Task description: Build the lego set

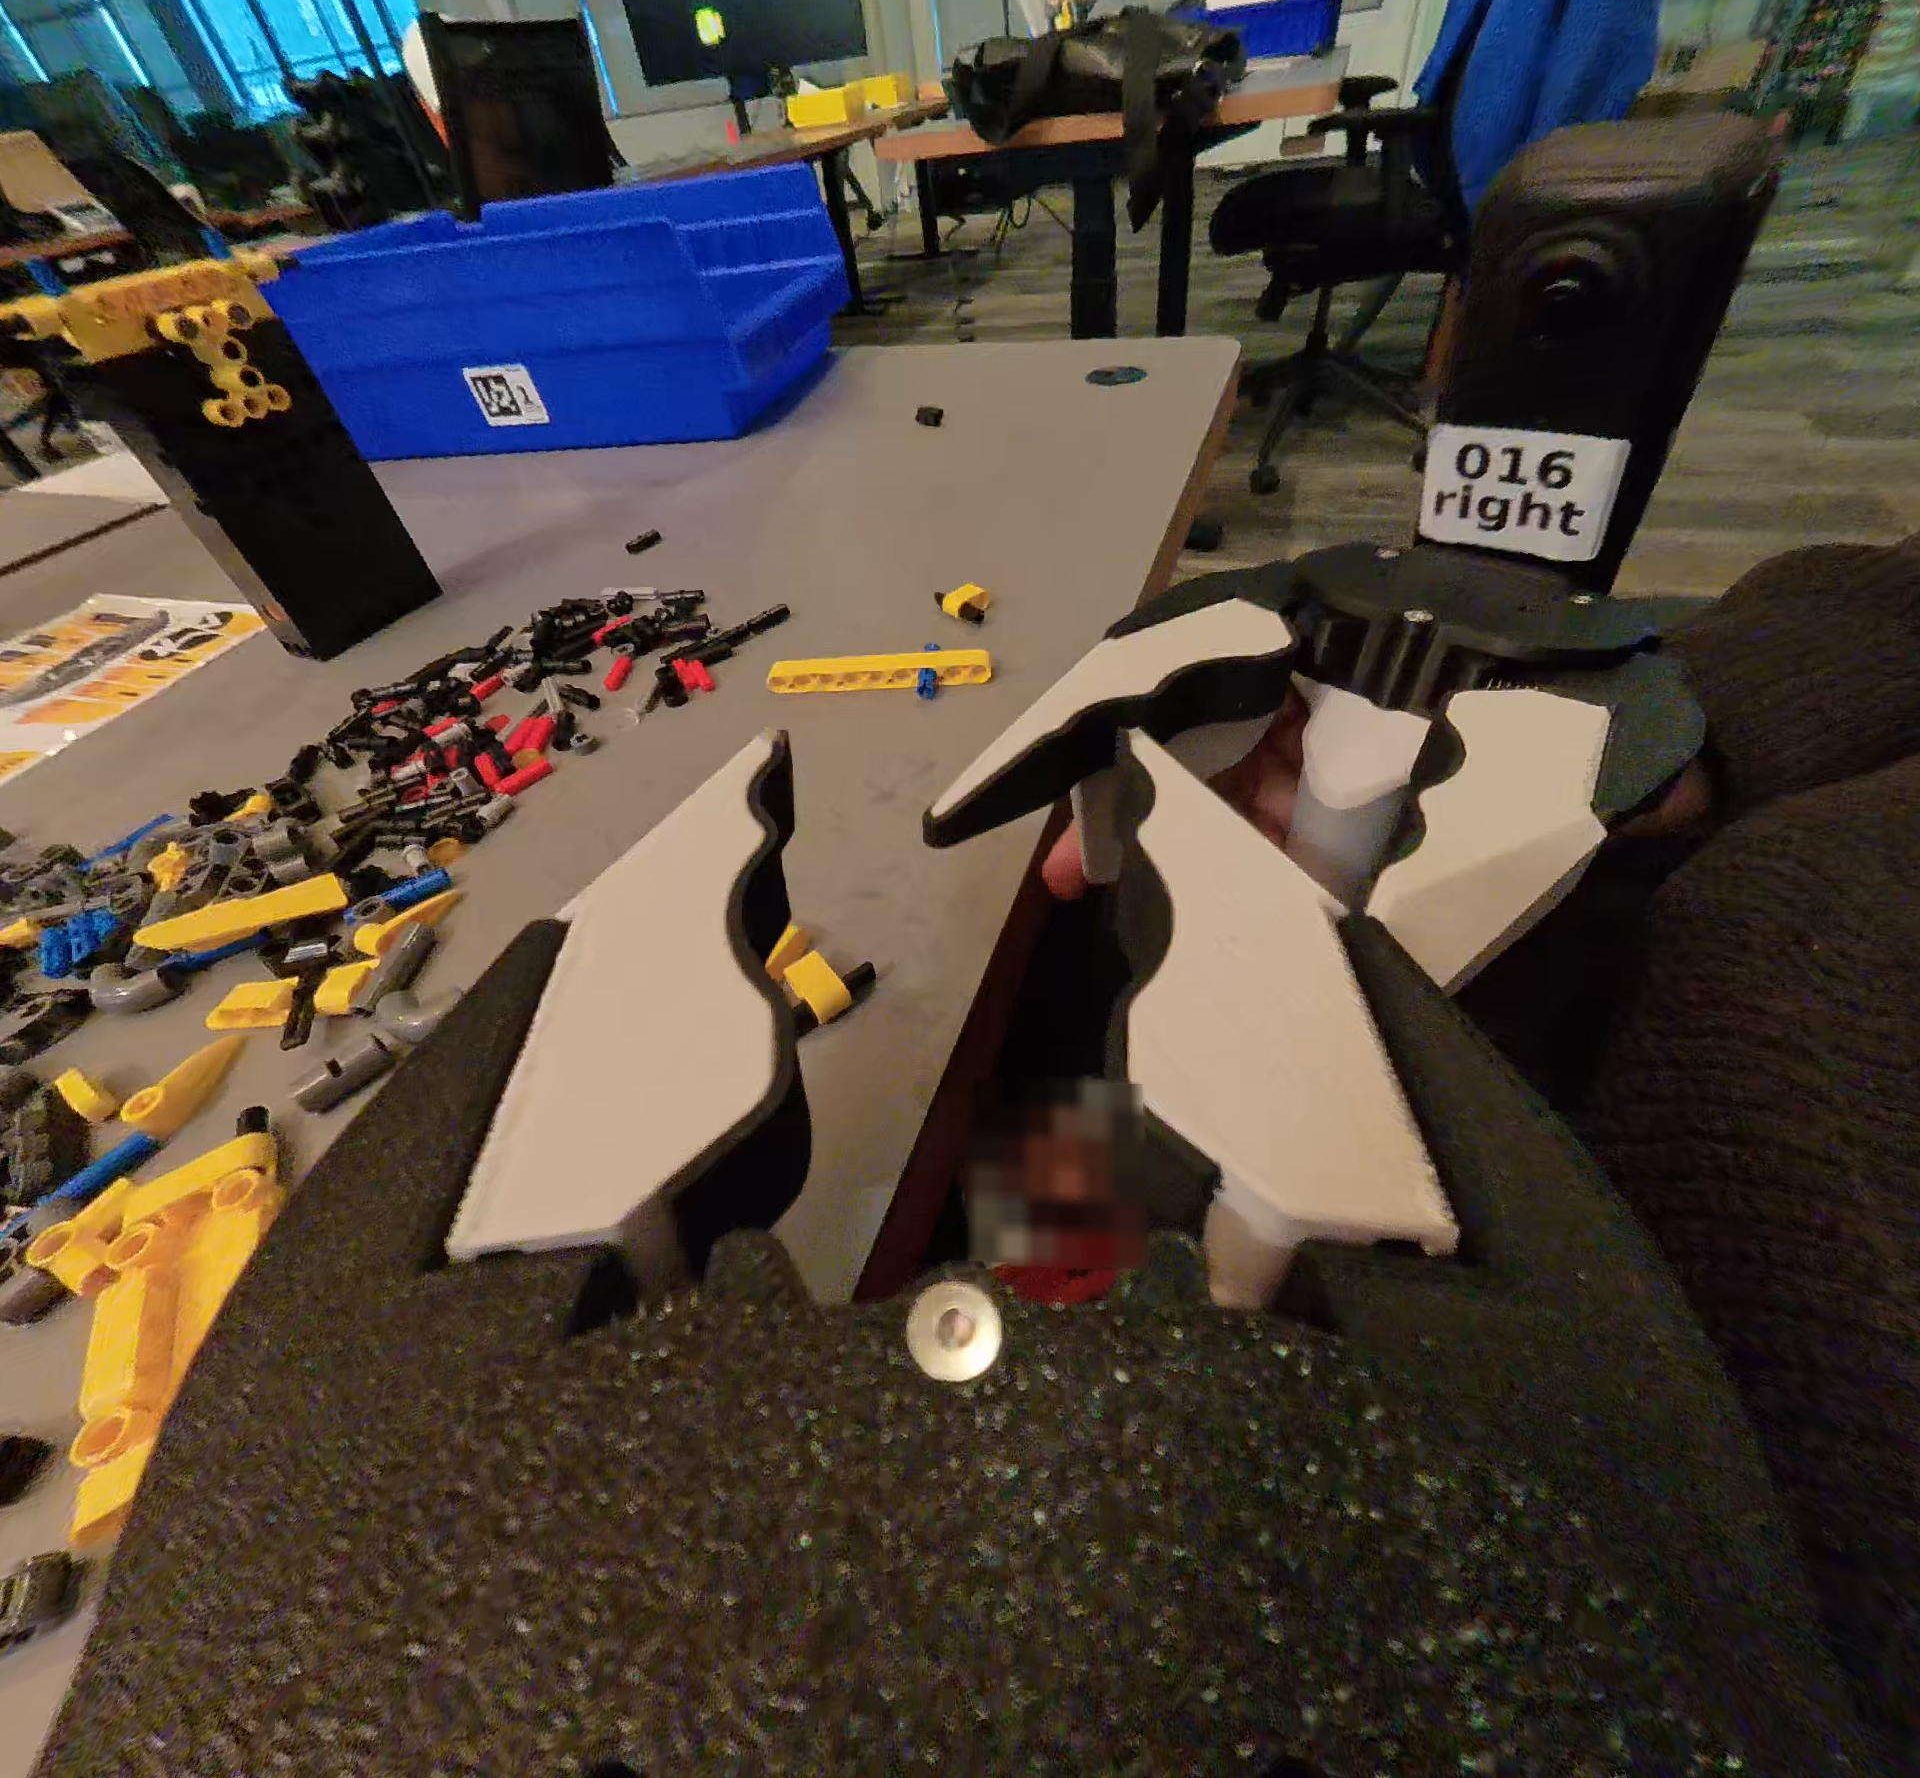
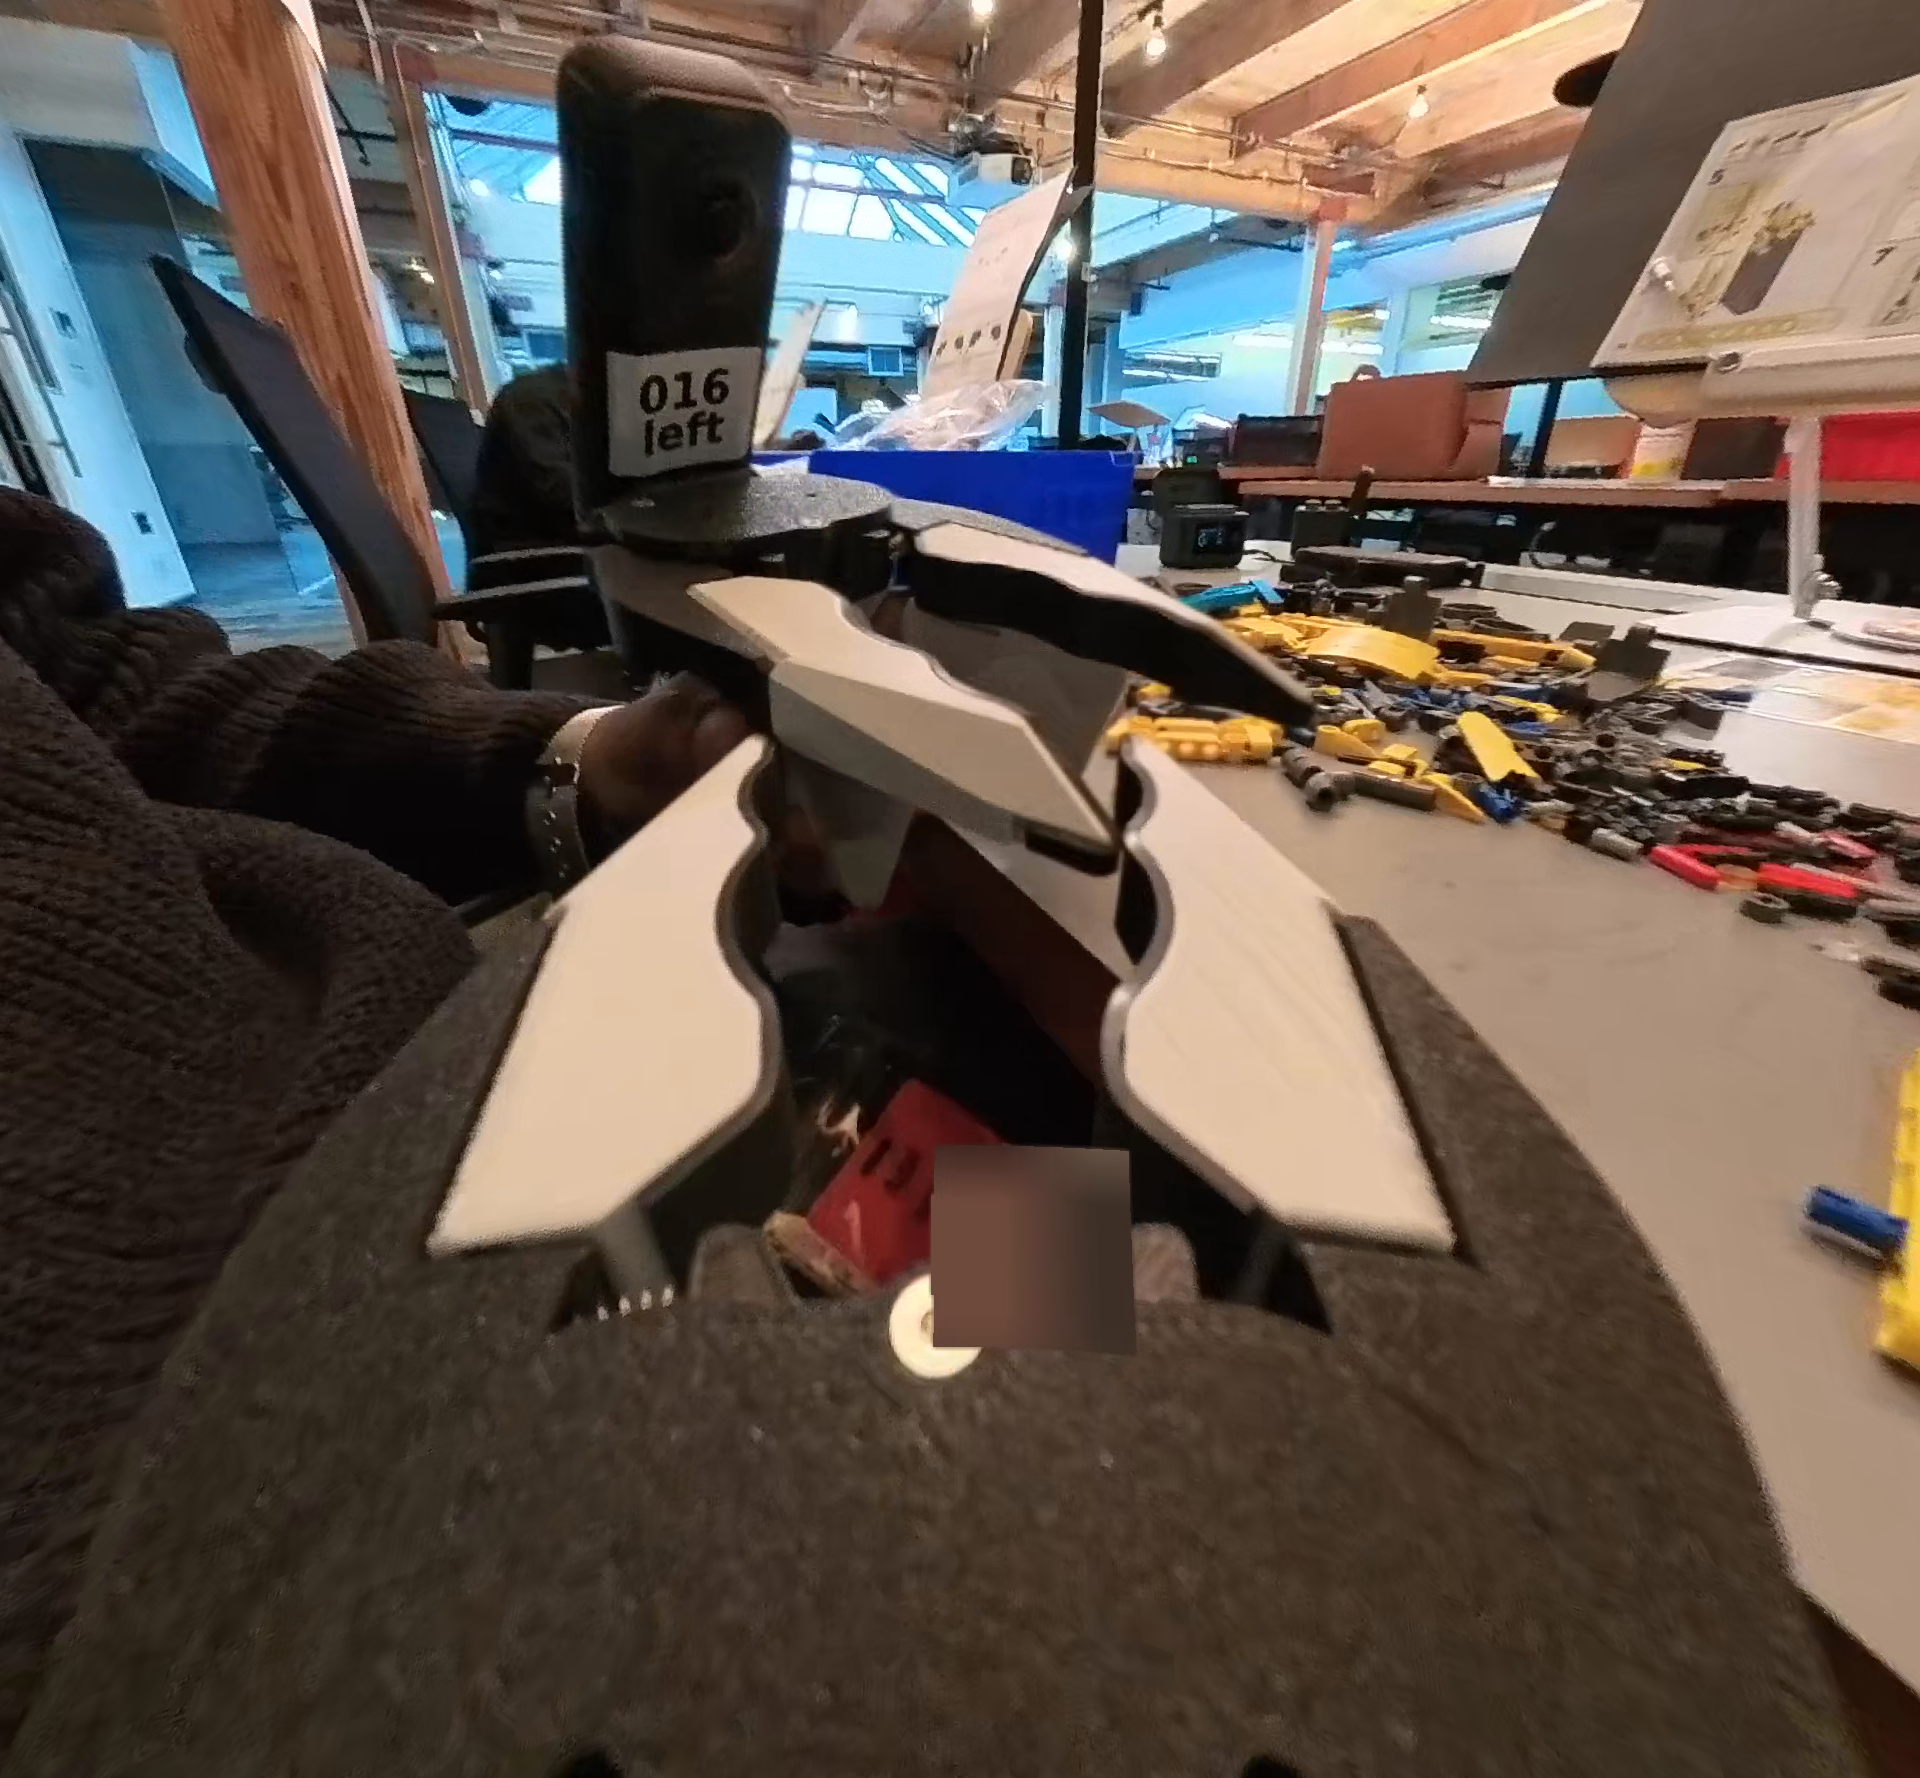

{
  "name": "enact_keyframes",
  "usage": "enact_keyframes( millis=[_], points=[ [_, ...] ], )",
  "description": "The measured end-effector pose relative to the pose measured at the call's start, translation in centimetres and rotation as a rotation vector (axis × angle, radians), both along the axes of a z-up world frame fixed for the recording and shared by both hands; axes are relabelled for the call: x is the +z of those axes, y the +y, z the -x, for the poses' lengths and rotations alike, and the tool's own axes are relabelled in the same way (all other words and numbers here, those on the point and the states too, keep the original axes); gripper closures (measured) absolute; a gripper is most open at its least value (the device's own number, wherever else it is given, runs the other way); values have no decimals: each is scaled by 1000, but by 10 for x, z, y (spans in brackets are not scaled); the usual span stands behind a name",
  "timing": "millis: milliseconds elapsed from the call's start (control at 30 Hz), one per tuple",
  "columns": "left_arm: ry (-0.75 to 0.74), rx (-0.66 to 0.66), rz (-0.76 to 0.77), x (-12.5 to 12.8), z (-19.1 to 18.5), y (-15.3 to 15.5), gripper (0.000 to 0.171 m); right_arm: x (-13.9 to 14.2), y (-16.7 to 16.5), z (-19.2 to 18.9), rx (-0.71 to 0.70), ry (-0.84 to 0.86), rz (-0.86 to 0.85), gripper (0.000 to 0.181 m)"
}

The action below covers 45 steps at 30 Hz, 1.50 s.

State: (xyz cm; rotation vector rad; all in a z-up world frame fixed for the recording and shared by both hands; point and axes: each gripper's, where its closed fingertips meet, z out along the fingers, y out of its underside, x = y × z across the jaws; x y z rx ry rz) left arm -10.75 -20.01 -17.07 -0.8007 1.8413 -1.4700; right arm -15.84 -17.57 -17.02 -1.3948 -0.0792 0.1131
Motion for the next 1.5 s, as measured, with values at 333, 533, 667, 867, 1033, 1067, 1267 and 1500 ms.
enact_keyframes(
  millis=[333,533,667,867,1033,1067,1267,1500],
  points=[
    [-28,12,71,10,1,6,110,-6,-1,0,21,2,66,126],
    [25,38,155,19,-2,18,110,-6,5,10,41,62,149,132],
    [235,134,57,6,-6,54,111,-6,8,-6,-74,122,306,131],
    [385,154,-226,-30,-1,83,112,-28,5,-47,-225,-84,638,131],
    [480,128,-262,-44,-8,78,132,-34,10,-63,-168,-132,721,141],
    [485,139,-275,-45,-10,80,143,-32,14,-60,-129,-126,713,142],
    [497,139,-244,-48,-10,73,164,-11,18,-68,-74,-128,602,157],
    [450,227,-177,-45,-12,79,164,-7,27,-70,-33,-153,541,159]
  ],
)
